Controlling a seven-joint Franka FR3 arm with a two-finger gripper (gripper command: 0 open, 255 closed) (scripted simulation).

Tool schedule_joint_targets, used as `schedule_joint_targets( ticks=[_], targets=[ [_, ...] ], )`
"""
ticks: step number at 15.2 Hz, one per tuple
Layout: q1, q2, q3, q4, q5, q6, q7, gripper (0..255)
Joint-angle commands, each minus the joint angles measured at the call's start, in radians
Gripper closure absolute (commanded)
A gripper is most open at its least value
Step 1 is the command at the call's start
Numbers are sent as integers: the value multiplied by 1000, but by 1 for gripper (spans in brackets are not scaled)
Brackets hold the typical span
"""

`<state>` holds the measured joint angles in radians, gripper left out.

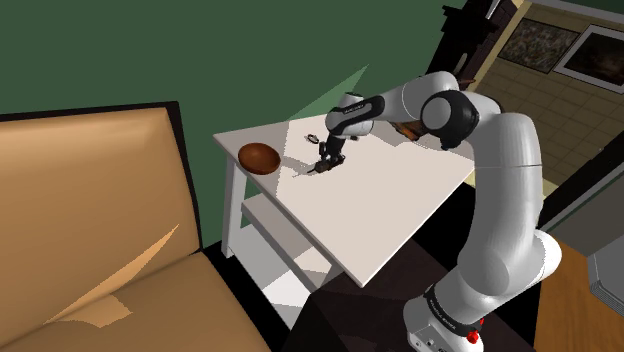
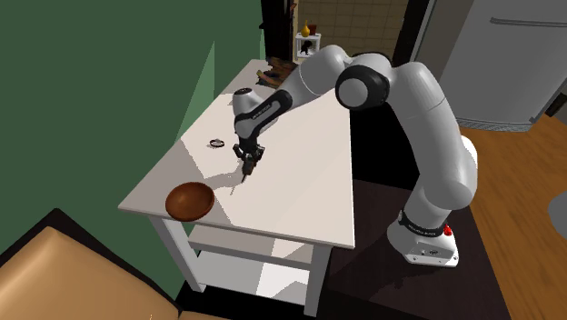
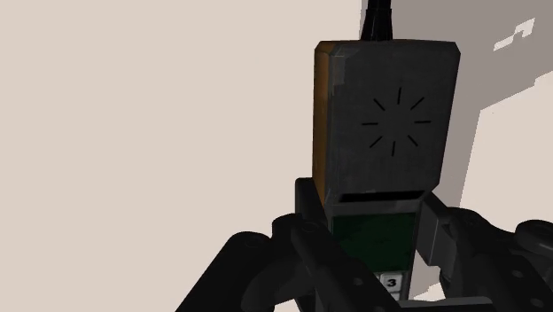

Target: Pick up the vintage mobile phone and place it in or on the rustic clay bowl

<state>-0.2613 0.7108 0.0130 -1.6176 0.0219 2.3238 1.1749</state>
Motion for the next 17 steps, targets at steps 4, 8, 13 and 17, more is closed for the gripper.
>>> schedule_joint_targets(
  ticks=[4,8,13,17],
  targets=[
    [0,-44,0,-1,0,-43,2,255],
    [0,-77,0,2,0,-79,2,255],
    [0,-115,0,12,-1,-127,3,255],
    [0,-143,0,24,-1,-167,4,255]
  ],
)
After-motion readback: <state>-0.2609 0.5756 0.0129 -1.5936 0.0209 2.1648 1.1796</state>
